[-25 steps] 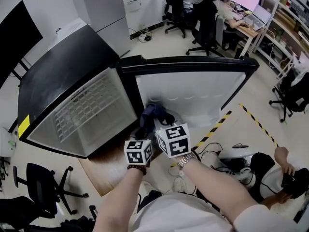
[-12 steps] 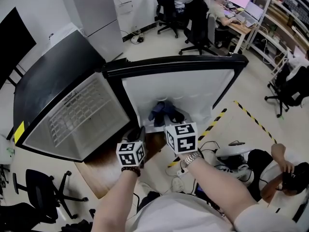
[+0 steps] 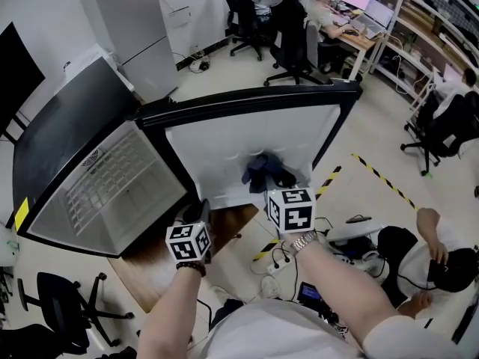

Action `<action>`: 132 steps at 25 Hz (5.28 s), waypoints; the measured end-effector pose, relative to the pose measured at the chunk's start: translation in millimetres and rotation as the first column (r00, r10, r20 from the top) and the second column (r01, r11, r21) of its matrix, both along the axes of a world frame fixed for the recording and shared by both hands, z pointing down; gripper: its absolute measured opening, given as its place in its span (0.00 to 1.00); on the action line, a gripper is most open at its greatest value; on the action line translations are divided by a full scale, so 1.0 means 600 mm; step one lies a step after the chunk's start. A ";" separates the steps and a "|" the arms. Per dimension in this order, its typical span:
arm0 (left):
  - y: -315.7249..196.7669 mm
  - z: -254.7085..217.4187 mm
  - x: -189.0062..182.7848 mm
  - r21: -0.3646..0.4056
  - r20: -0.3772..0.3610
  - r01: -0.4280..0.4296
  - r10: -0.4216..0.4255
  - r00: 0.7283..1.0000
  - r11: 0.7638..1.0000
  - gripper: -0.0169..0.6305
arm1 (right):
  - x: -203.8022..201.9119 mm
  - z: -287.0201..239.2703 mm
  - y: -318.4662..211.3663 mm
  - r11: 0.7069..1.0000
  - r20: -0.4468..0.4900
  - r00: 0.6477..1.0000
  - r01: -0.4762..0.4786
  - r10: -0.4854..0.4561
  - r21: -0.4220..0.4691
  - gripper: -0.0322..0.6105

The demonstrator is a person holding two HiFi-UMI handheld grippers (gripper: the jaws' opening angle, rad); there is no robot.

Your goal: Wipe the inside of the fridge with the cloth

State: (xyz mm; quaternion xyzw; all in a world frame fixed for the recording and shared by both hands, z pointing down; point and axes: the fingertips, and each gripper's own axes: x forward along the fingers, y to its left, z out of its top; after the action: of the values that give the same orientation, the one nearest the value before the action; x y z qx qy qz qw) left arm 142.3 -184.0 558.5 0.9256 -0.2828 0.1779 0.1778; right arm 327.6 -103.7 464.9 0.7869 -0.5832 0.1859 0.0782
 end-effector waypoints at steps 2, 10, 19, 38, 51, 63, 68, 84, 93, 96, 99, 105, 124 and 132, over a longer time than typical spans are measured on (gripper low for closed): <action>0.000 0.000 0.000 0.001 0.001 0.007 -0.007 1.000 1.000 0.14 | 0.019 -0.001 0.011 1.000 -0.005 1.000 -0.021 0.021 -0.001 0.15; -0.001 -0.001 -0.002 0.005 0.010 0.026 -0.026 1.000 1.000 0.14 | 0.089 -0.005 0.055 0.994 -0.009 0.994 -0.108 0.108 -0.005 0.15; -0.001 0.000 -0.003 0.010 0.017 0.039 -0.039 0.999 0.999 0.13 | 0.135 -0.010 0.102 0.987 -0.008 0.987 -0.163 0.163 0.002 0.15; 0.033 0.008 -0.015 -0.121 -0.080 0.092 -0.102 0.992 0.988 0.23 | 0.097 -0.051 0.137 0.995 -0.013 0.997 -0.069 0.070 0.066 0.15; 0.044 0.031 0.052 -0.506 -0.338 0.010 -0.209 0.918 0.863 0.27 | -0.044 -0.006 0.136 0.990 -0.021 0.989 0.143 -0.143 0.004 0.15; 0.047 0.030 0.038 -0.582 -0.425 -0.026 -0.277 0.862 0.813 0.13 | -0.107 0.050 0.145 0.970 -0.004 0.972 0.236 -0.236 -0.067 0.15; 0.071 0.013 0.025 -0.575 -0.444 -0.070 -0.240 0.863 0.815 0.12 | -0.158 0.090 0.147 0.945 0.015 0.951 0.309 -0.309 -0.109 0.15; 0.087 -0.024 0.018 -0.606 -0.400 -0.153 -0.134 0.907 0.780 0.10 | -0.227 0.180 0.035 0.925 0.060 0.938 0.346 -0.341 -0.155 0.15; 0.080 -0.058 0.023 -0.609 -0.429 -0.202 -0.104 0.897 0.767 0.09 | -0.228 0.204 -0.035 0.945 0.098 0.951 0.305 -0.294 -0.122 0.15; 0.077 -0.067 0.028 -0.618 -0.448 -0.226 -0.101 0.888 0.753 0.09 | -0.224 0.199 -0.058 0.952 0.104 0.954 0.292 -0.282 -0.090 0.15; 0.070 -0.072 0.029 -0.617 -0.453 -0.237 -0.092 0.887 0.750 0.09 | -0.221 0.194 -0.078 0.959 0.121 0.956 0.277 -0.268 -0.064 0.15; 0.076 -0.069 0.030 -0.648 -0.468 -0.266 -0.098 0.878 0.713 0.08 | -0.233 0.196 -0.111 0.959 0.145 0.951 0.283 -0.275 -0.036 0.15; 0.066 -0.082 0.028 -0.645 -0.466 -0.257 -0.104 0.879 0.719 0.06 | -0.182 0.192 -0.116 0.977 0.114 0.972 0.210 -0.204 -0.045 0.15; 0.071 -0.073 0.024 -0.647 -0.468 -0.245 -0.123 0.875 0.722 0.06 | -0.123 0.194 -0.080 0.989 0.107 0.985 0.139 -0.133 -0.052 0.15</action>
State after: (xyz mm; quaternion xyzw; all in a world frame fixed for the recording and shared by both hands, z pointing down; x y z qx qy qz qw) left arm 156.7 -141.2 514.4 0.8154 -0.1112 0.0410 0.5667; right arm 254.0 -151.8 581.4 0.7320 -0.6330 0.2377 0.0839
